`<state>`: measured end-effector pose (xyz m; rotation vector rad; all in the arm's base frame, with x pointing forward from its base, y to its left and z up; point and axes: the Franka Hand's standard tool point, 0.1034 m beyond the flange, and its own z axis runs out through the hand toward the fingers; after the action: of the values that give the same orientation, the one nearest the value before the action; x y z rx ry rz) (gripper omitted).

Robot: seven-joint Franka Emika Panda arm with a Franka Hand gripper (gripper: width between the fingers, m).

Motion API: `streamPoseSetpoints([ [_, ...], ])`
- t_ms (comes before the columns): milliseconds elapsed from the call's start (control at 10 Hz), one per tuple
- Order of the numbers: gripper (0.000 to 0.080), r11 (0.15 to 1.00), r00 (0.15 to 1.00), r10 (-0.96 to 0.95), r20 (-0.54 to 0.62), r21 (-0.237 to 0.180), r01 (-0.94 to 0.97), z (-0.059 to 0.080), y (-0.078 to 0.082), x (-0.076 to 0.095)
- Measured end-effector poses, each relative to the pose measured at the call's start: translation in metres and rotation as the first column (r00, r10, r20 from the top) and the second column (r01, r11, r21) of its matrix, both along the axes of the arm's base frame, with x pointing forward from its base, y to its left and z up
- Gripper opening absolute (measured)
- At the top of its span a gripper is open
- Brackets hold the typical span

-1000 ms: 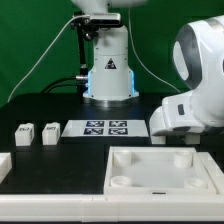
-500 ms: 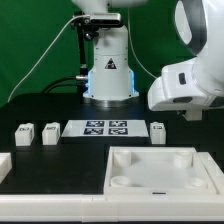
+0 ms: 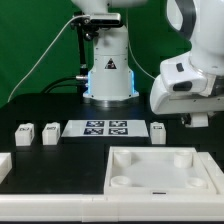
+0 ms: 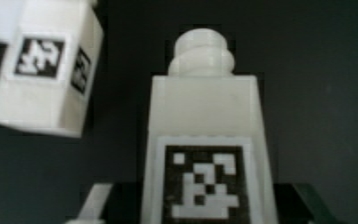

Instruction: Assemble one leg

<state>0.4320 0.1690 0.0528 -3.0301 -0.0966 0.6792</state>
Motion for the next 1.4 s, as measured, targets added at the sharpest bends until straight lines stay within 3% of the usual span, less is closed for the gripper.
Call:
streamPoseSetpoints([
  [100,0.0290,1.000,0.998,0.014,0.060,0.013,-0.015,0.002,-0.003,-0.001],
  [300,0.0290,0.999,0.976,0.033,0.215,0.032,-0.041,0.036,-0.031,0.012],
  [400,0.0290,0.998,0.963,0.036,0.268,0.036,-0.047,0.054,-0.041,0.024],
  [500,0.0290,0.998,0.920,0.013,0.392,0.045,-0.034,0.068,-0.049,0.045],
  [600,0.0290,0.998,0.875,-0.001,0.484,0.052,-0.028,0.075,-0.054,0.053],
  [800,0.0290,0.998,0.869,0.001,0.495,0.051,-0.030,0.069,-0.054,0.043],
  [1000,0.0290,0.997,0.849,0.025,0.528,0.051,-0.061,0.068,-0.055,0.049],
  [1200,0.0290,0.991,0.826,0.076,0.559,0.047,-0.122,0.069,-0.063,0.078],
  [1400,0.0290,0.988,0.685,0.081,0.724,0.032,-0.150,0.073,-0.067,0.111],
])
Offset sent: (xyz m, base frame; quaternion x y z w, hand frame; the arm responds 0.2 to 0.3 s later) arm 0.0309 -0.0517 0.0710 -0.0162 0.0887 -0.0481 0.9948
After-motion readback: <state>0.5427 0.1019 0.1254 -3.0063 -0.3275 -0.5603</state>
